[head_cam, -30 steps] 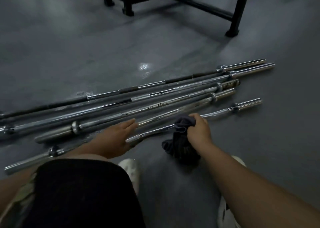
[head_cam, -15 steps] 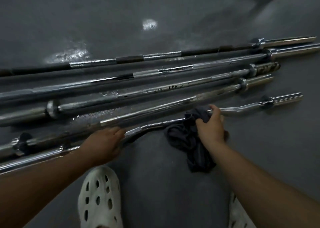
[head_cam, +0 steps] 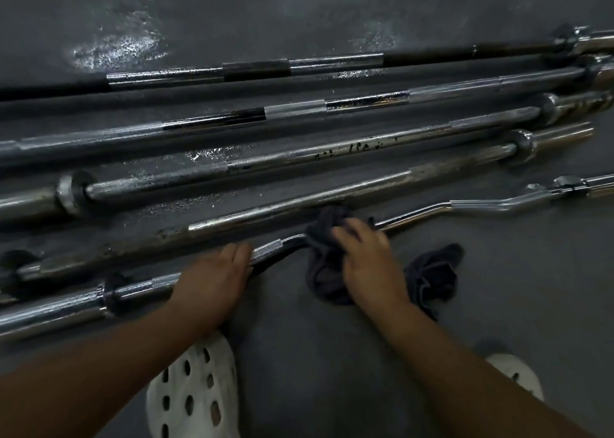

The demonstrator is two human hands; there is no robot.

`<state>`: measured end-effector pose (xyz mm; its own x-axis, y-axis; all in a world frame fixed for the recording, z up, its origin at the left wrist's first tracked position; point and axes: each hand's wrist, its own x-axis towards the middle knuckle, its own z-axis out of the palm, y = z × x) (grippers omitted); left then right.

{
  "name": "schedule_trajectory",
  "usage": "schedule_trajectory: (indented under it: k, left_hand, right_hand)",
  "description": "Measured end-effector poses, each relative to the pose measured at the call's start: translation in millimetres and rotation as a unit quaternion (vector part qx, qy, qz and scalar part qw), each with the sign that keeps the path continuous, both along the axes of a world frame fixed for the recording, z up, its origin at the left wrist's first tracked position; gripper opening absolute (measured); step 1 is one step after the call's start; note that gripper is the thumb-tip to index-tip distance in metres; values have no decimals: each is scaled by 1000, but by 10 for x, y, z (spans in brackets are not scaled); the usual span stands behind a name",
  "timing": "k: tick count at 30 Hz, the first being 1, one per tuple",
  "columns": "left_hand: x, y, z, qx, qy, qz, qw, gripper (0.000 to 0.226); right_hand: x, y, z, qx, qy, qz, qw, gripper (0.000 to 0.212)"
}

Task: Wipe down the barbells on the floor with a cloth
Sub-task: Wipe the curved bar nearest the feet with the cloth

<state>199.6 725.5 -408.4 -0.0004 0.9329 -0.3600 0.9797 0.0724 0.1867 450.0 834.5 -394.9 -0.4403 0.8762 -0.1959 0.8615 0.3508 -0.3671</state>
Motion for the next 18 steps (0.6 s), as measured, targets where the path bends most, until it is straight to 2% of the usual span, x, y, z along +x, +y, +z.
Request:
schedule_trajectory:
  k: [2, 3, 5, 6, 8, 11, 12, 13, 16, 18]
  left_hand:
    - [29, 26, -3, 11, 8, 0, 1000, 17]
    - [49, 61, -5, 12, 4, -1, 1000, 17]
    - [106, 124, 2, 23, -4, -9, 1000, 20]
    - [142, 131, 2, 35, -9, -18, 999, 28]
    - [227, 67, 36, 52, -11, -41, 998, 51]
    - [334, -86, 78, 59, 3, -47, 997, 65]
    - [364, -110, 73, 53, 10, -42, 998, 67]
    - [388, -115, 65, 44, 15, -39, 998, 68]
    - [362, -100, 68, 17, 7, -42, 999, 72]
    - [281, -101, 73, 10, 1, -56, 998, 79]
  right_hand:
    - [-136, -59, 27, -11, -3, -138, 990, 54]
    - [-304, -147, 43, -14, -8, -134, 991, 56]
    - [-574, -336, 36, -29, -24, -3, 999, 60]
    - [-580, -338, 31, -45, -26, 65, 997, 62]
    - [-375, -93, 59, -48, -40, 85, 994, 62]
    - [19, 123, 56, -3, -77, -134, 988, 62]
    - [-47, 21, 64, -4, -86, -159, 984, 63]
    - [-199, -127, 60, -4, -89, -125, 988, 65]
    - [-557, -477, 35, -39, -68, 81, 994, 67]
    - [-399, -204, 89, -31, -49, 95, 994, 60]
